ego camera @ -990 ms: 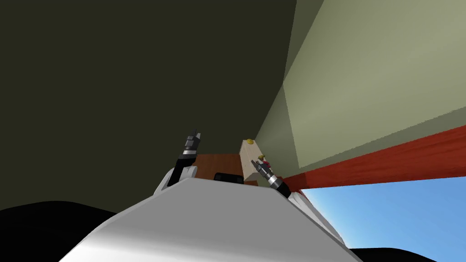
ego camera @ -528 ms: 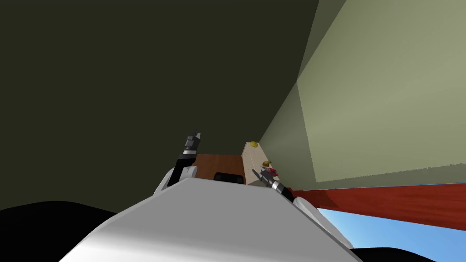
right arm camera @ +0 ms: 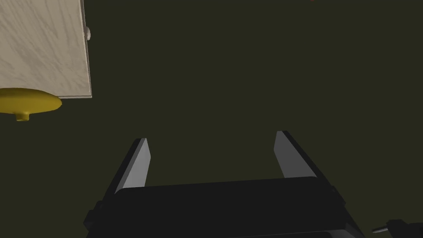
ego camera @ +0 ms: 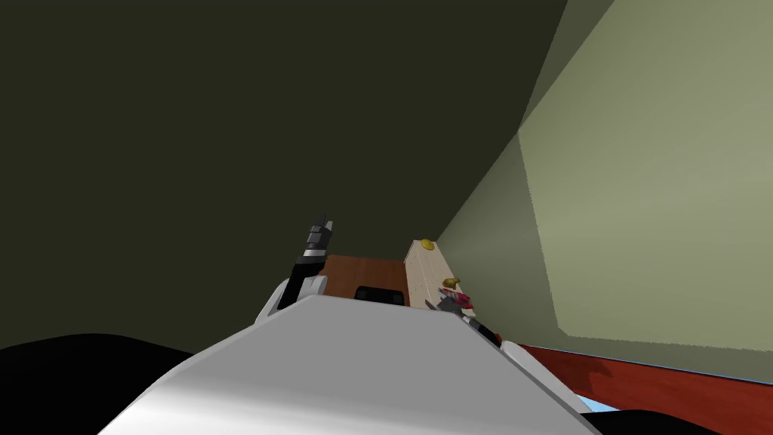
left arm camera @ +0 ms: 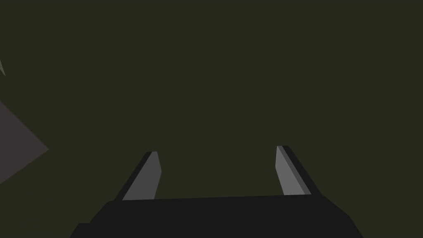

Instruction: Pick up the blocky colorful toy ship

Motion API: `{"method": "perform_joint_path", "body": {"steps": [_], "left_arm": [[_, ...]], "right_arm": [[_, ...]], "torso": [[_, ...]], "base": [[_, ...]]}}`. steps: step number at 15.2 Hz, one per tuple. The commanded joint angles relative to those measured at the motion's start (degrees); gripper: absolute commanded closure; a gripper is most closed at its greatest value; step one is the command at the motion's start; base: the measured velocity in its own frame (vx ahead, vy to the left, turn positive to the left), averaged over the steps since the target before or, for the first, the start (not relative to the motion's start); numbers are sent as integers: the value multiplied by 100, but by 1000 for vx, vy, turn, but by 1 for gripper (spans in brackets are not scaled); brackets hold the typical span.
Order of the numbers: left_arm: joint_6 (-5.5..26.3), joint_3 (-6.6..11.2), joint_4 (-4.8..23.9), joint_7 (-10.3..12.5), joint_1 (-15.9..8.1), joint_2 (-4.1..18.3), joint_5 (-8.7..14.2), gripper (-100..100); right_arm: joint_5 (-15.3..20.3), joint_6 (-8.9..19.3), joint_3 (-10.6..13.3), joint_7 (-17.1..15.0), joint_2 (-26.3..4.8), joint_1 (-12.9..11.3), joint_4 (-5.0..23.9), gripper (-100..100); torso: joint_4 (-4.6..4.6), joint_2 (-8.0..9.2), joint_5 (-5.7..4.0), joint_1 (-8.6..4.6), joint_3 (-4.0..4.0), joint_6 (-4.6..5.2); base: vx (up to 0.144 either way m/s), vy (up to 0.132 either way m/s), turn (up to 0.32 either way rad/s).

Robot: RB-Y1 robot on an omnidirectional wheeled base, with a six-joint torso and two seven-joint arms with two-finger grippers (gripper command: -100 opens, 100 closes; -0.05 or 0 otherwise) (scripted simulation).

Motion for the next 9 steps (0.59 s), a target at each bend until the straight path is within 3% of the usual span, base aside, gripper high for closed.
{"method": "perform_joint_path", "body": {"steps": [1, 2, 4, 7, 9], "left_arm": [[0, 0, 0, 0, 0, 0, 0, 0], [0, 0, 0, 0, 0, 0, 0, 0], [0, 0, 0, 0, 0, 0, 0, 0], [0, 0, 0, 0, 0, 0, 0, 0], [0, 0, 0, 0, 0, 0, 0, 0]], "right_arm": [[185, 75, 41, -47, -135, 41, -12, -100], [378, 120, 124, -28, -337, 111, 147, -100], [469, 120, 124, -28, -337, 111, 147, -100], [925, 206, 284, 10, -722, 247, 454, -100], [1018, 206, 284, 10, -722, 247, 454, -100]], "torso": [[0, 0, 0, 0, 0, 0], [0, 3, 0, 0, 1, 2], [0, 3, 0, 1, 1, 0], [1, 5, 0, -1, 3, 3], [0, -2, -1, -4, -1, 0]], "base": [[76, 19, 28], [84, 23, 106], [74, 17, 69], [91, 11, 129], [86, 5, 102]]}}
